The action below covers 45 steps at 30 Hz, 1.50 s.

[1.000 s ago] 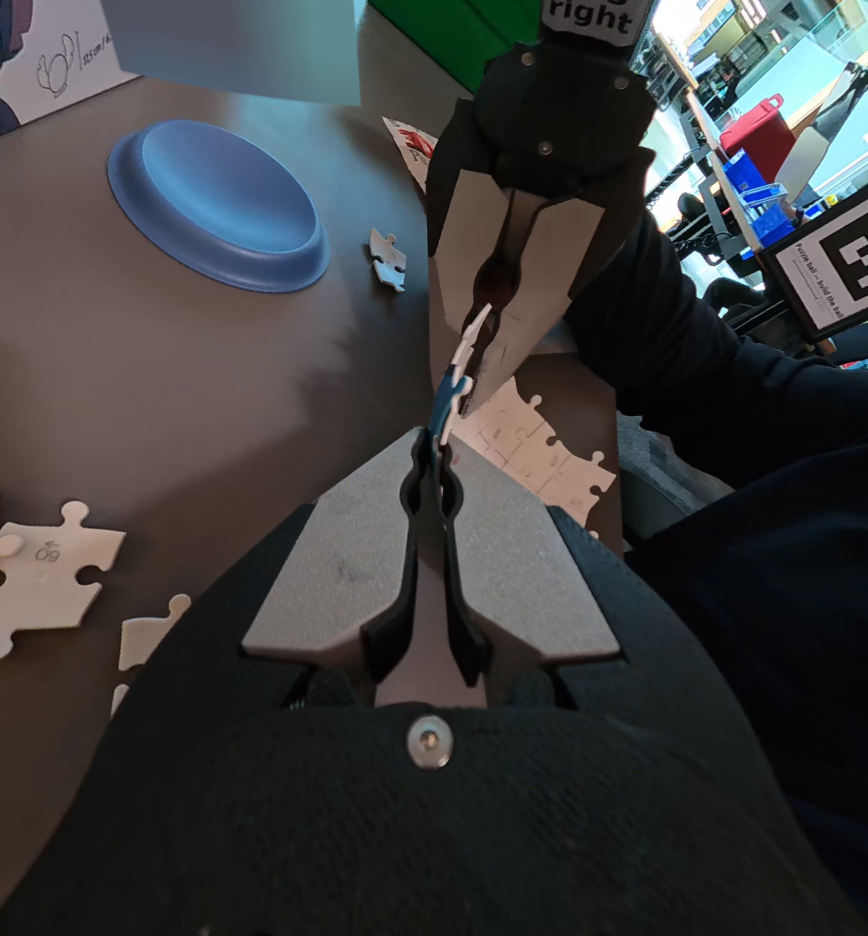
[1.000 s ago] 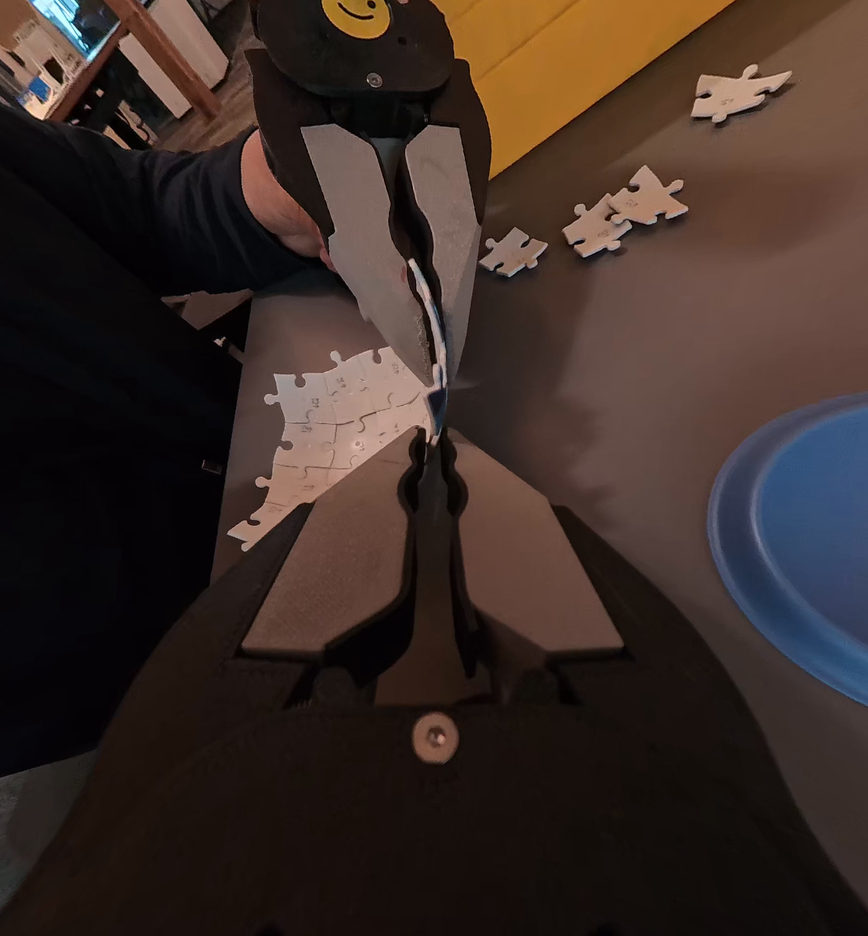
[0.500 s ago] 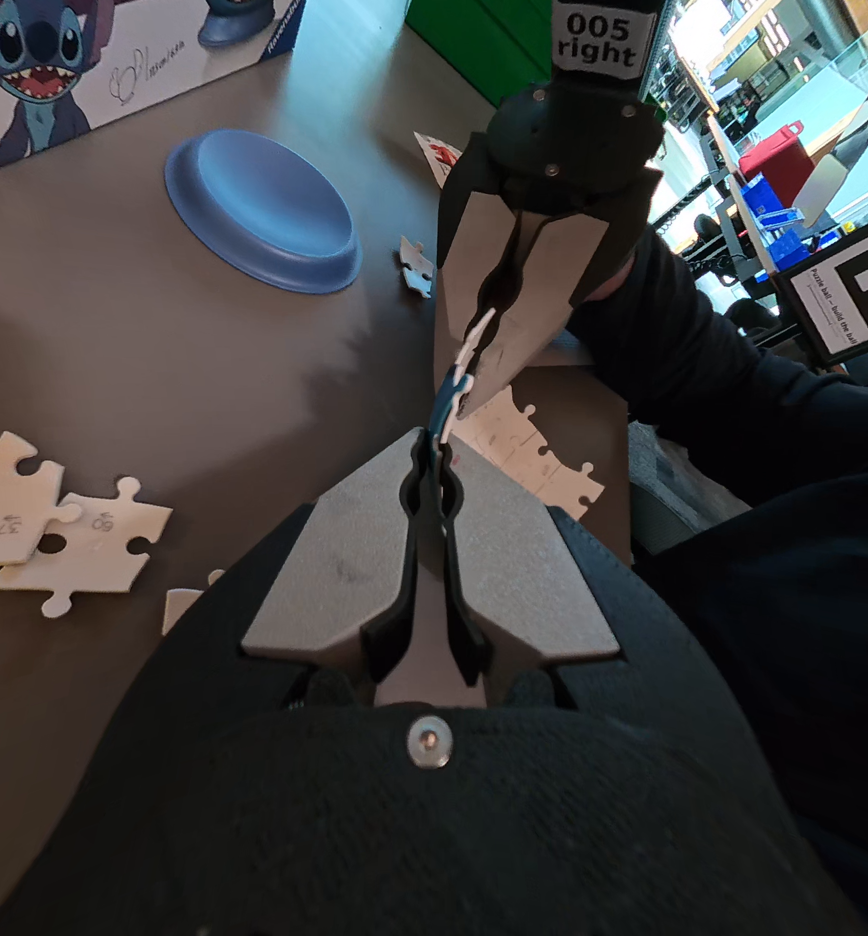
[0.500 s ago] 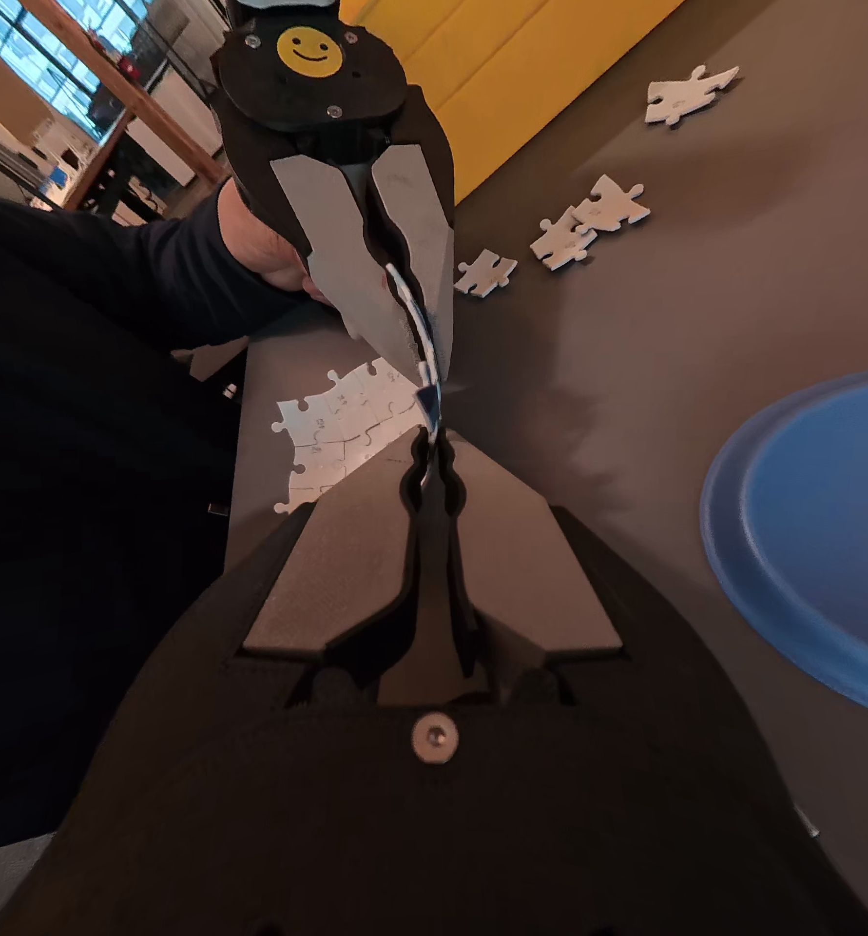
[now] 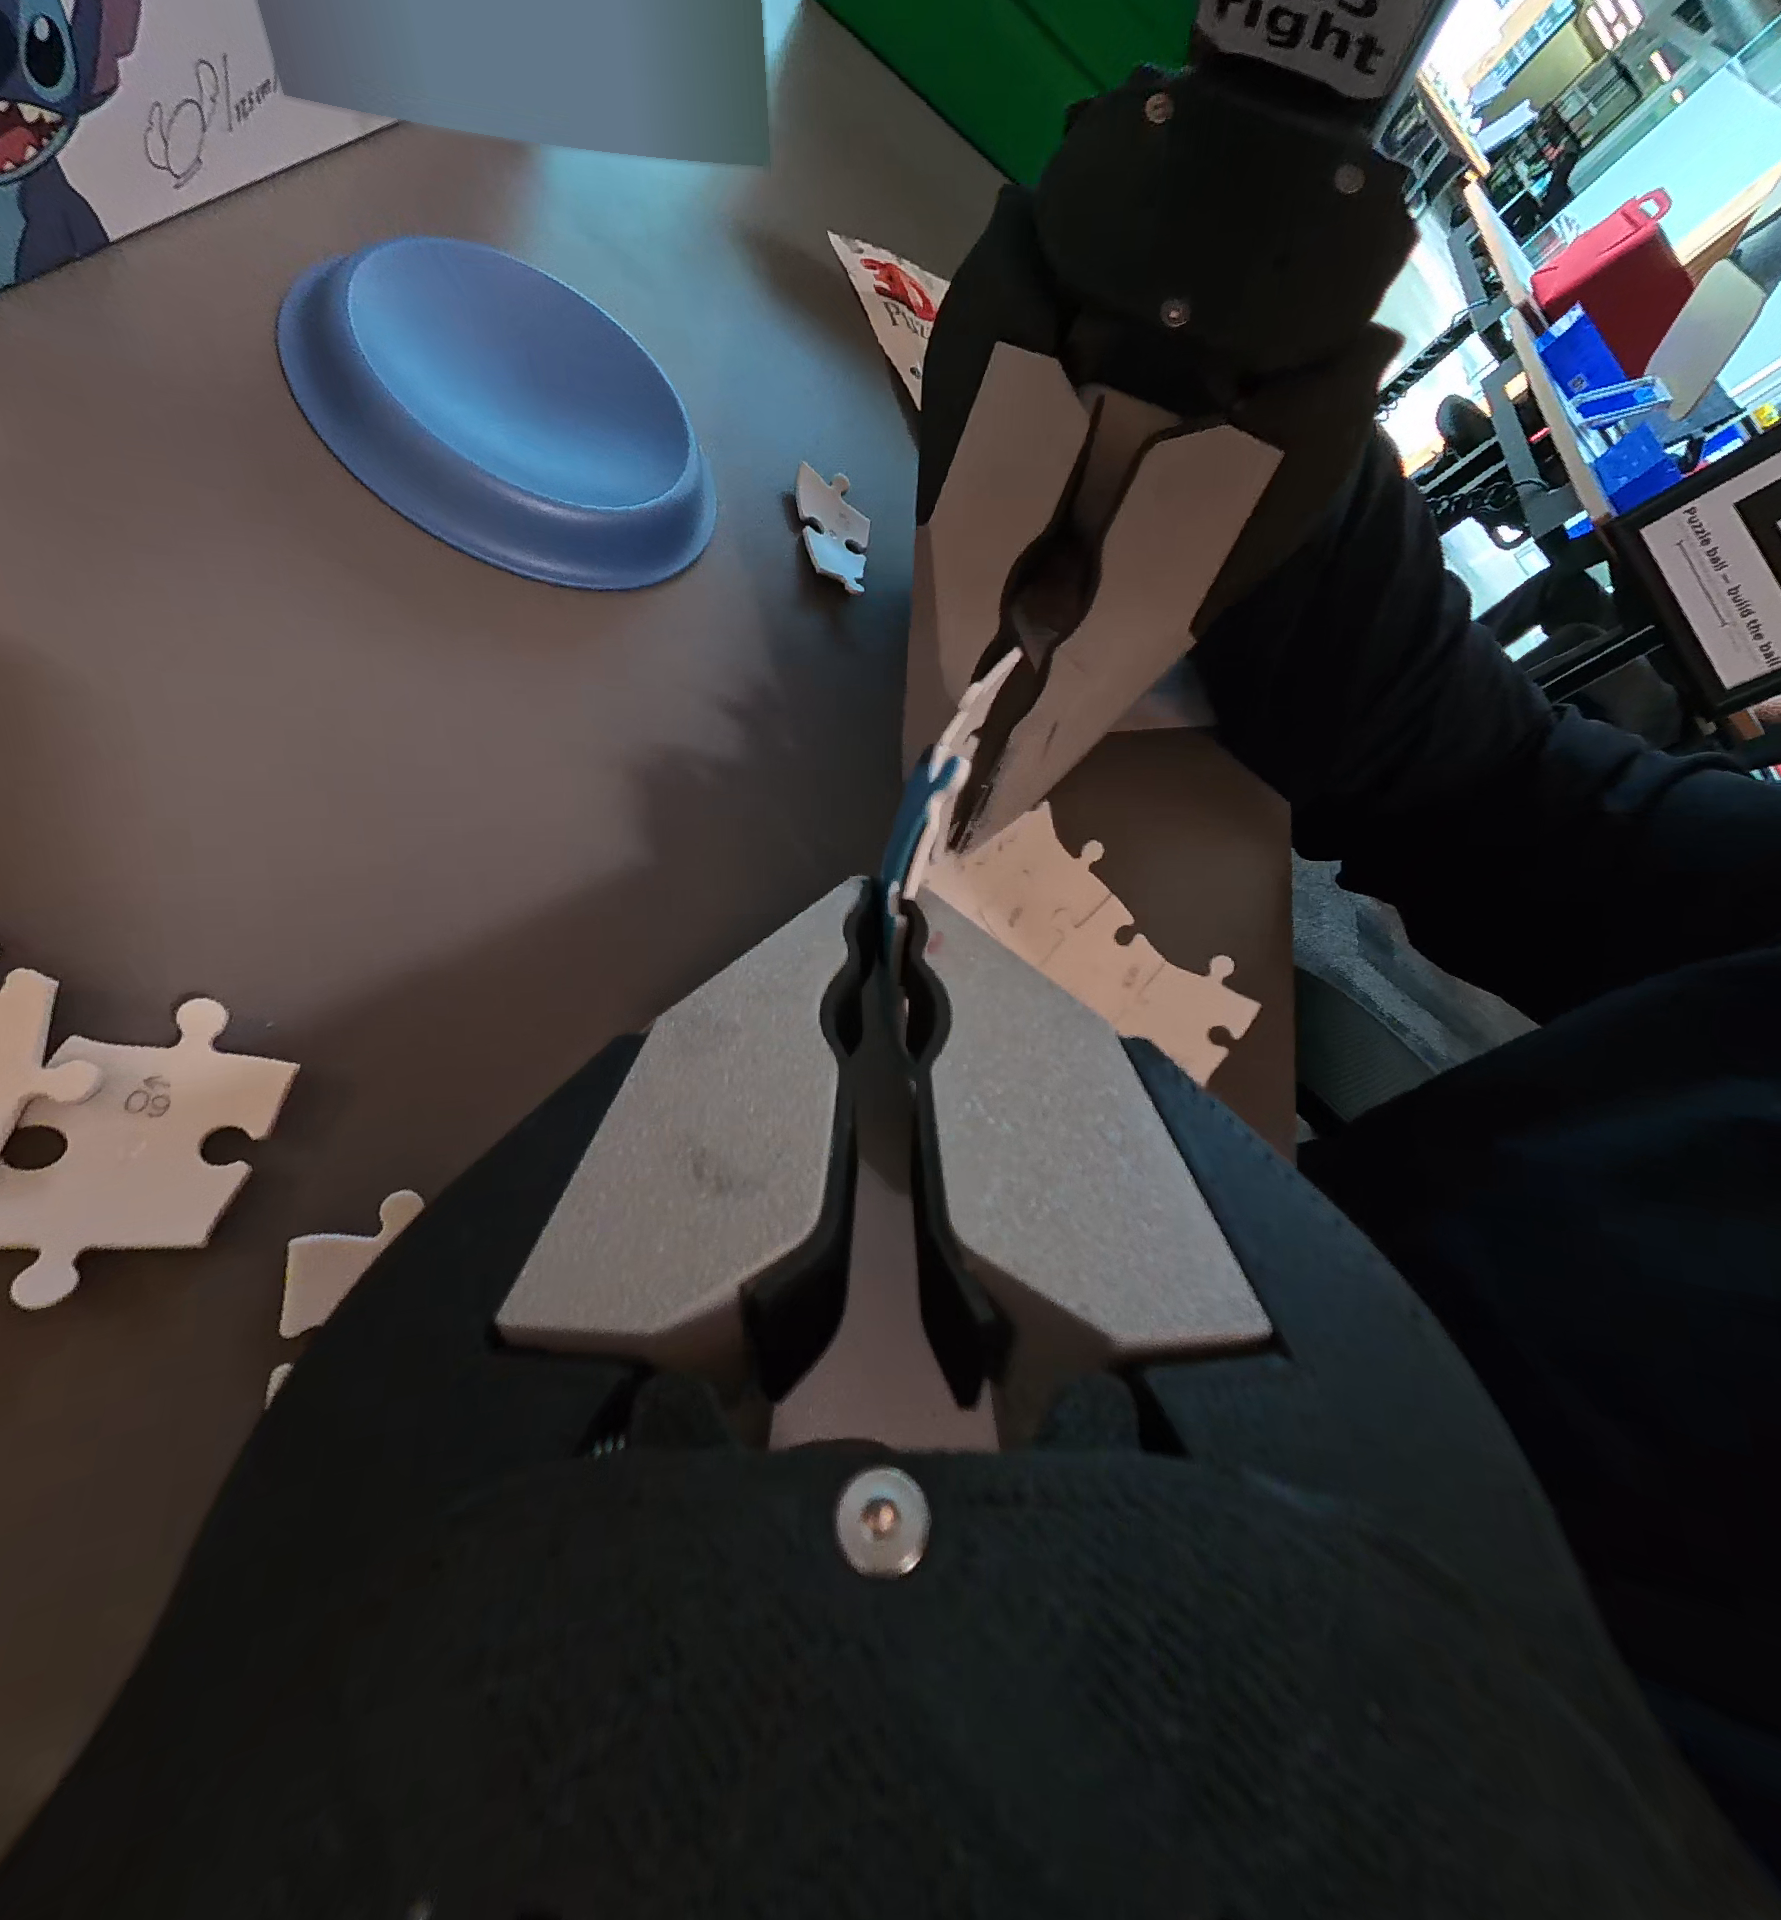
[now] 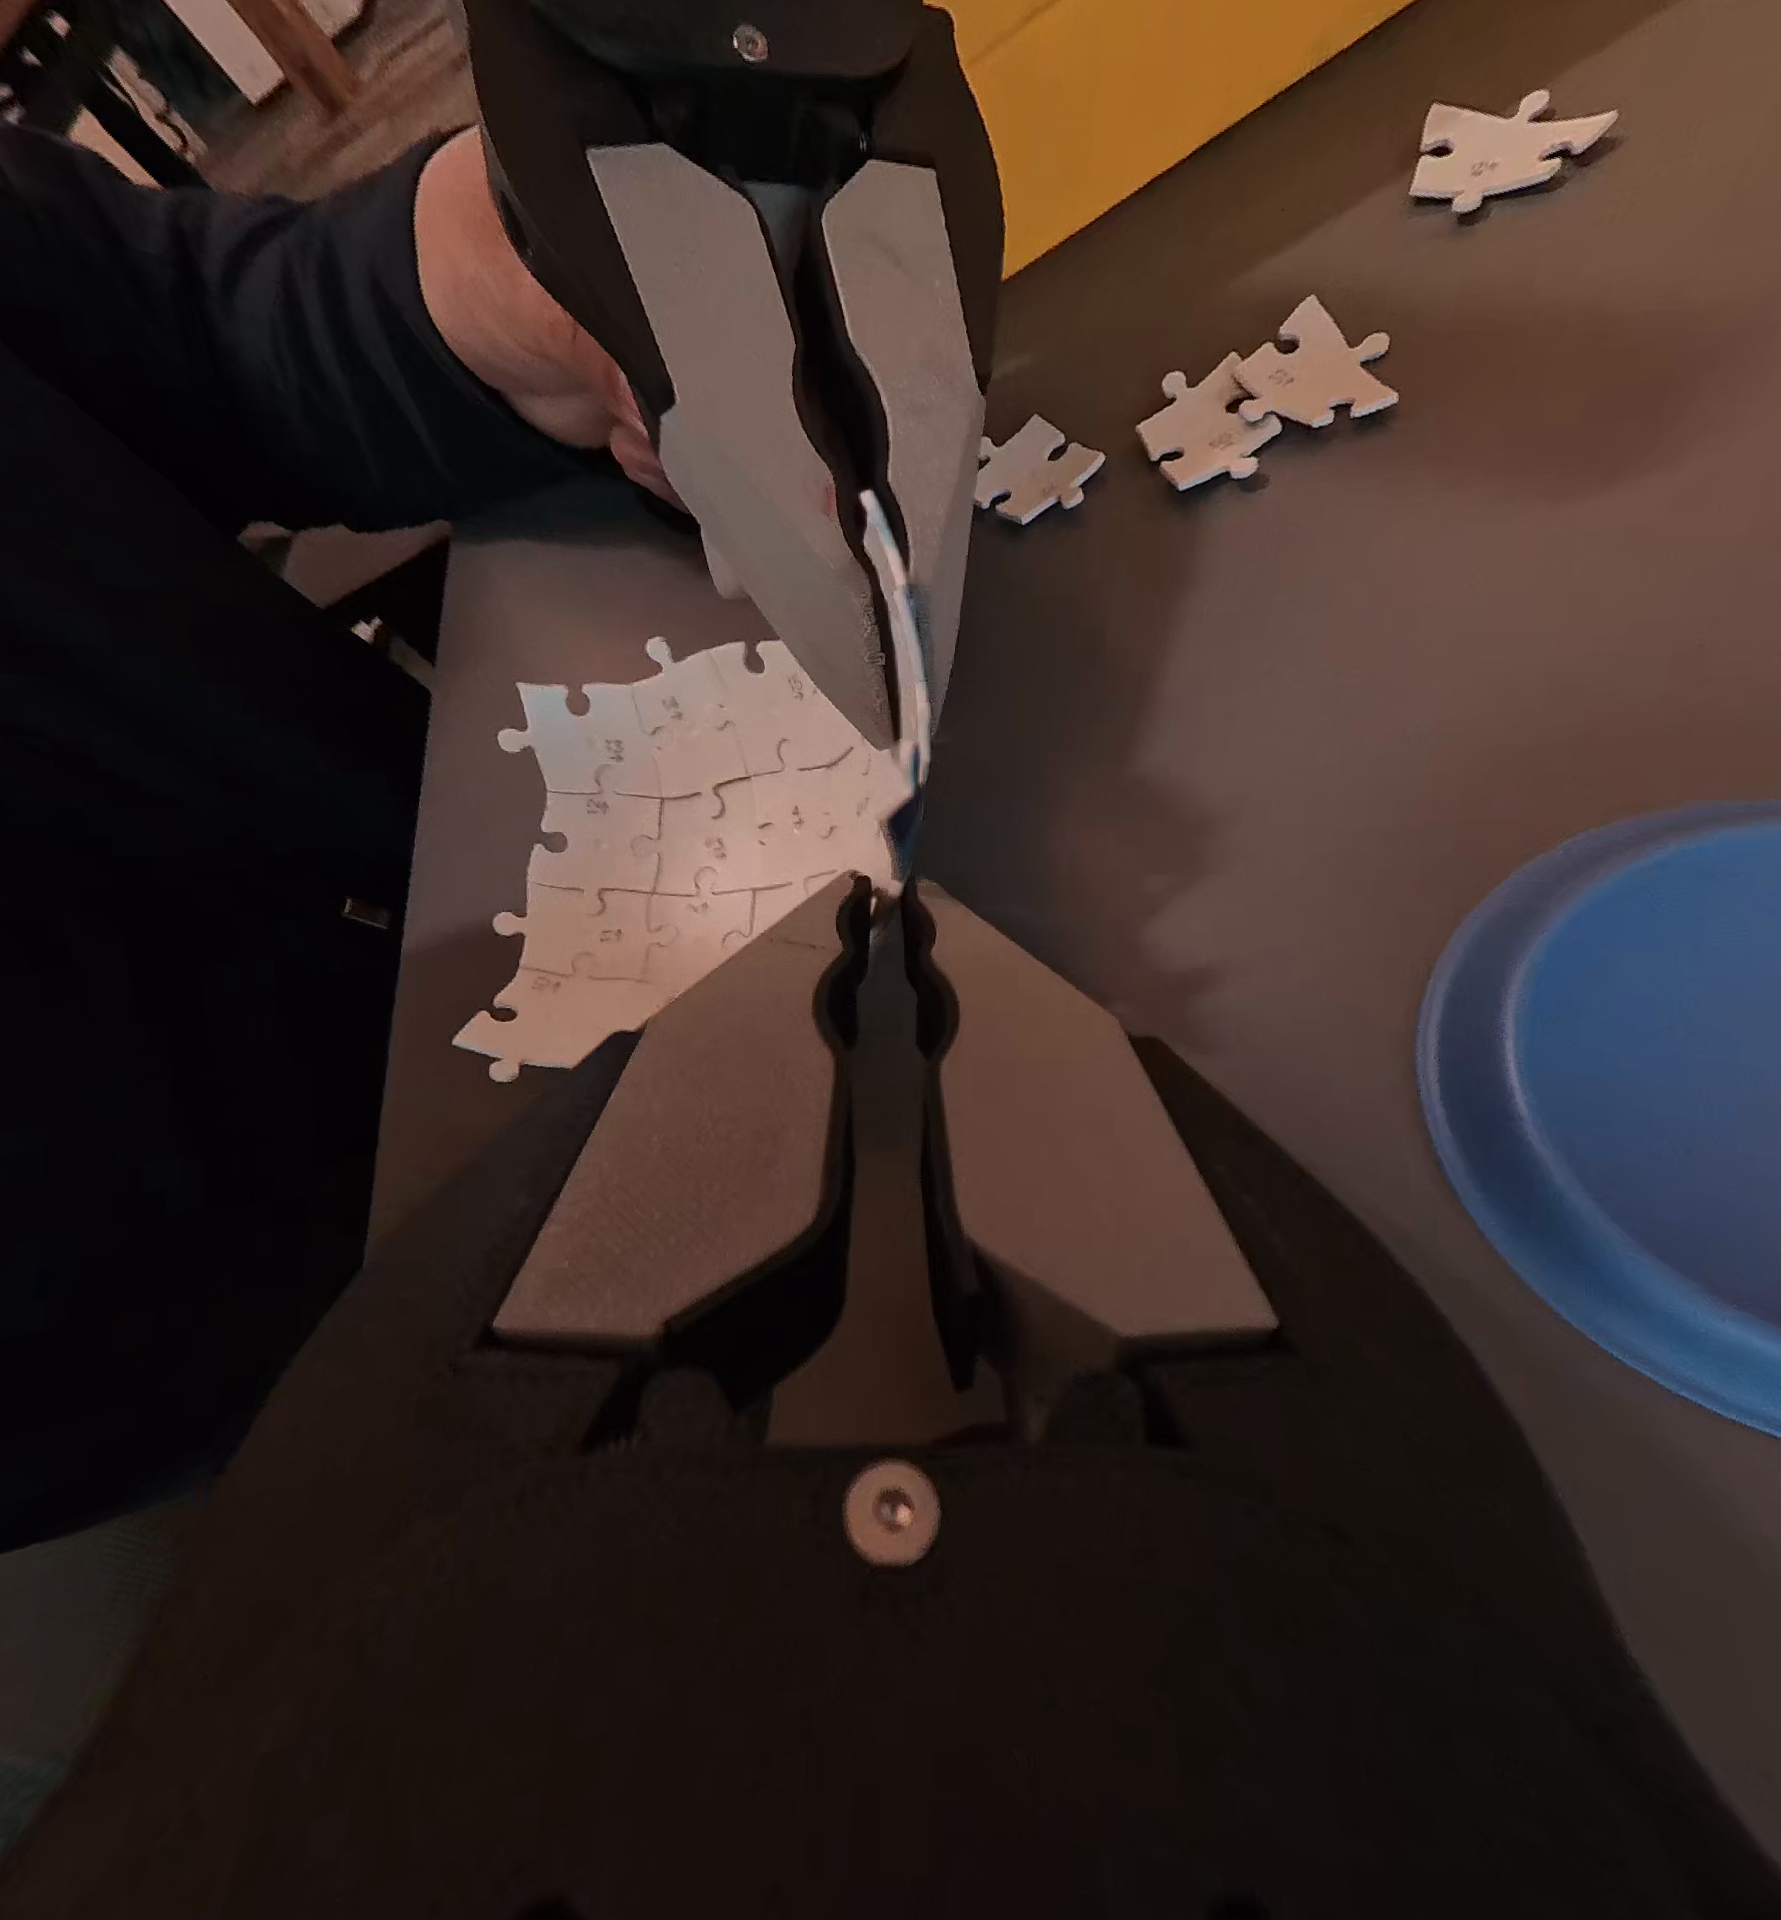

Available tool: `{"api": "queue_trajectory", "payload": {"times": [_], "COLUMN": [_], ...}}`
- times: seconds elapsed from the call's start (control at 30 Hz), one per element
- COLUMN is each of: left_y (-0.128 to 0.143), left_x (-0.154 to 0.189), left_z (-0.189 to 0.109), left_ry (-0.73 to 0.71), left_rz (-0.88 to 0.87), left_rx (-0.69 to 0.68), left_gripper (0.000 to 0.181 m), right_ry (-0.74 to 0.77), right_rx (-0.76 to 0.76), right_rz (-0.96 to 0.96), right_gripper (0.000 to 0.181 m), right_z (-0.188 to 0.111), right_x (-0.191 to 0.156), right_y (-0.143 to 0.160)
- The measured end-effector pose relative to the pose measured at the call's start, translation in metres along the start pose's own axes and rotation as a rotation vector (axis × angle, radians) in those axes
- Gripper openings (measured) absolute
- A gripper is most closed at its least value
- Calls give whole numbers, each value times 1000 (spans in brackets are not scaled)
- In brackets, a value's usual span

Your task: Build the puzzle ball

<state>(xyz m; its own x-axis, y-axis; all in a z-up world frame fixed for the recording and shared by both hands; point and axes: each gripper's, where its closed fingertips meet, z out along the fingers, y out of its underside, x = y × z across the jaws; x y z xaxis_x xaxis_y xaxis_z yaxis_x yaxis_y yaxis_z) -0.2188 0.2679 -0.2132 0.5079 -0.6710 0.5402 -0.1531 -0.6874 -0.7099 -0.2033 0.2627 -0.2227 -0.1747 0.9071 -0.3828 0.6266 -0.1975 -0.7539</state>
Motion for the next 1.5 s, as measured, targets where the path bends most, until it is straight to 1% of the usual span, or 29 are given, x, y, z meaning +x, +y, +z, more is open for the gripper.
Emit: {"api": "queue_trajectory", "payload": {"times": [0.2,0.4,0.7,0.87,1.0,1.1,1.2,1.27,1.37,1.43,1.5], "left_y": [5,6,2,1,0,2,6,8,10,10,9], "left_x": [-2,-4,-7,-5,1,2,1,0,1,-2,-4], "left_z": [2,-1,-5,-4,-4,-2,-1,0,1,1,-1], "left_ry": [-2,6,-3,11,43,38,25,13,7,-14,-11], "left_rz": [-20,-39,-38,-36,-34,-22,3,14,26,27,4], "left_rx": [-22,-21,8,10,12,-5,-33,-49,-60,-61,-52], "left_gripper": [0,0,0,0,0,0,0,0,0,0,0], "right_ry": [13,-38,-182,-196,-217,-227,-229,-224,-256,-233,-188], "right_rx": [-47,-48,15,22,40,24,-14,-37,-45,-40,-32], "right_rz": [-41,29,309,303,301,284,296,313,368,374,332], "right_gripper": [3,1,0,0,7,1,1,0,0,0,0], "right_z": [5,10,9,8,8,10,13,14,15,16,17], "right_x": [2,1,3,2,0,-4,-5,-4,-5,-2,1], "right_y": [6,6,-1,-2,-7,-6,-2,0,2,2,0]}}
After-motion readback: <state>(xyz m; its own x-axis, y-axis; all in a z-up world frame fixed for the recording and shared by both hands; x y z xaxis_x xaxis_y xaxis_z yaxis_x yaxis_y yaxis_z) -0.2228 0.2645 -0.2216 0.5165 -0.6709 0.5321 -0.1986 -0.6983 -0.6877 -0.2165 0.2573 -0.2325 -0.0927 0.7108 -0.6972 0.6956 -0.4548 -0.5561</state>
